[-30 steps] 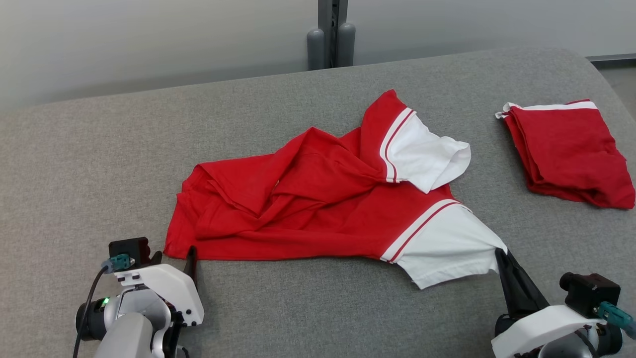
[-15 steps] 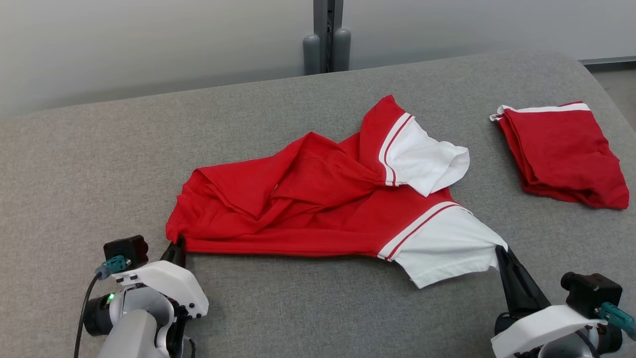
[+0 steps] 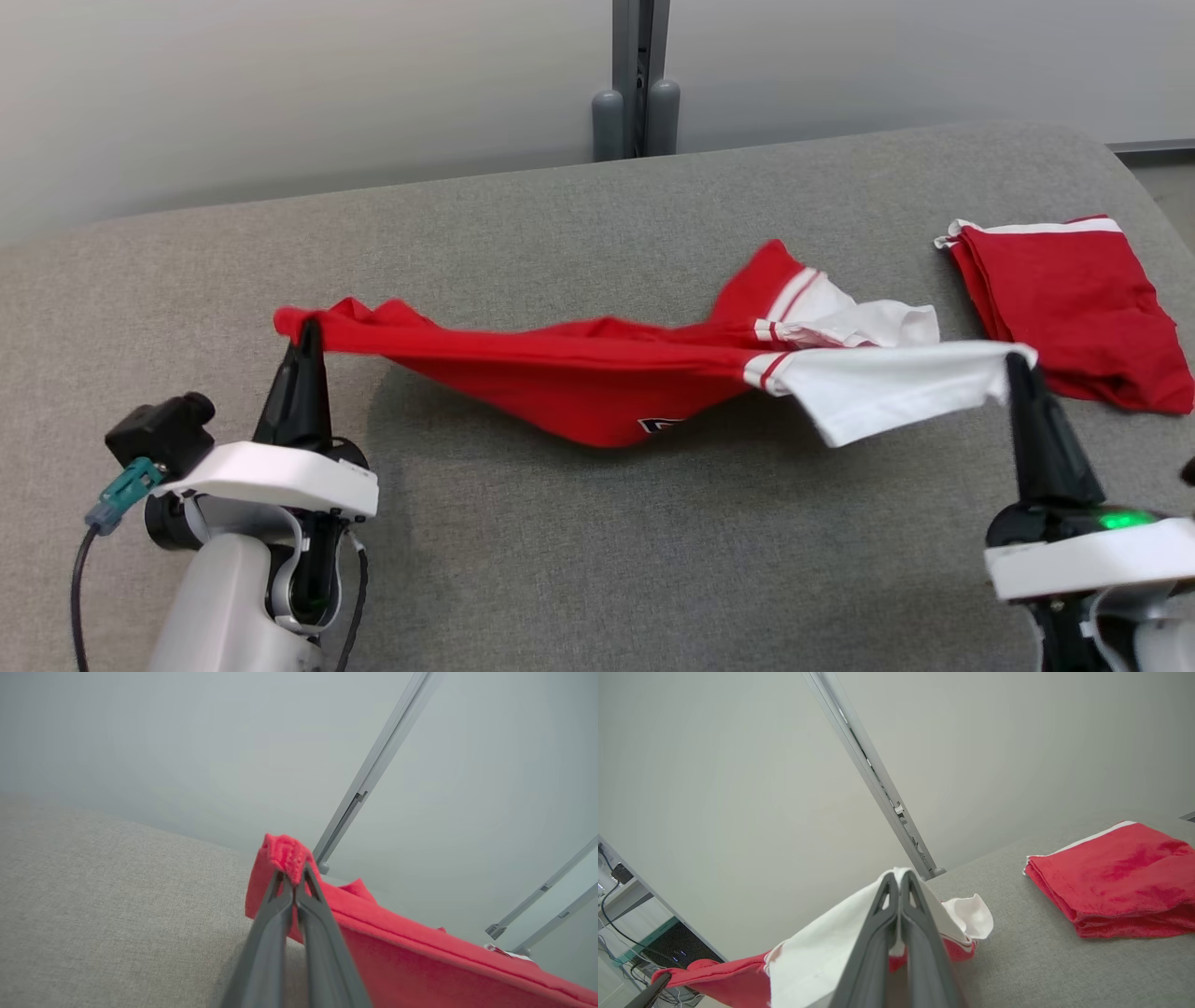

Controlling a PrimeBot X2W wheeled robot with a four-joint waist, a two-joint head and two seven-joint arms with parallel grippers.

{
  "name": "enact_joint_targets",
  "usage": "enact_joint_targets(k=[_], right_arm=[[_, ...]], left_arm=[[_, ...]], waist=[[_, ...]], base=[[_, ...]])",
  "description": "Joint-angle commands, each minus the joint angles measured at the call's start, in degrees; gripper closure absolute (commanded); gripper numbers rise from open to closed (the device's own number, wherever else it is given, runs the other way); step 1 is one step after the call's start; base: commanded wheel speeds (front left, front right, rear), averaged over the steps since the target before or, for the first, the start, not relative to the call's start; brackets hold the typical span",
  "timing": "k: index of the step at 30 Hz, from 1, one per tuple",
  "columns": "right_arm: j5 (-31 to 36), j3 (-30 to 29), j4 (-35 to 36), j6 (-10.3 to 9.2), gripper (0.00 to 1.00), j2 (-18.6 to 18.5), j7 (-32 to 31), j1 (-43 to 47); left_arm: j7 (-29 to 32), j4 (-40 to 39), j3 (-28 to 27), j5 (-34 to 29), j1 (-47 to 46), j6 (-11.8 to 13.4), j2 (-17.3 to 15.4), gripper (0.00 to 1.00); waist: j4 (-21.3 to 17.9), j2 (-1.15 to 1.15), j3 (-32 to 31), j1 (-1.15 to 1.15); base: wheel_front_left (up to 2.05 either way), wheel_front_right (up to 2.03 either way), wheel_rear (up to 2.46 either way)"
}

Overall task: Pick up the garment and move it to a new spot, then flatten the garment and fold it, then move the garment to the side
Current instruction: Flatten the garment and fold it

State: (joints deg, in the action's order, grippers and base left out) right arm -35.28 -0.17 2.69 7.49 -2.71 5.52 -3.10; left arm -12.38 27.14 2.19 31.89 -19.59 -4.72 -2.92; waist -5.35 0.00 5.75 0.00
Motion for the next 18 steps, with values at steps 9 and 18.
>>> enact_joint_targets(k=[9, 18], right_arm=[[-4.2, -4.4, 15.0, 0.01, 1.0, -0.4, -4.6, -2.2], [-5.6, -7.5, 29.5, 0.02, 1.0, -0.5, -10.7, -5.3]], left_arm=[[4.5, -24.2, 0.8, 2.1, 5.1, 2.5, -0.2, 1.0], [12.1, -48.1, 2.8, 2.1, 4.2, 5.3, -1.0, 1.0]], waist=[[0.3, 0.0, -0.7, 0.0], [-0.1, 0.0, -0.1, 0.0]], base=[[0.0, 0.0, 0.0], [0.0, 0.0, 0.0]])
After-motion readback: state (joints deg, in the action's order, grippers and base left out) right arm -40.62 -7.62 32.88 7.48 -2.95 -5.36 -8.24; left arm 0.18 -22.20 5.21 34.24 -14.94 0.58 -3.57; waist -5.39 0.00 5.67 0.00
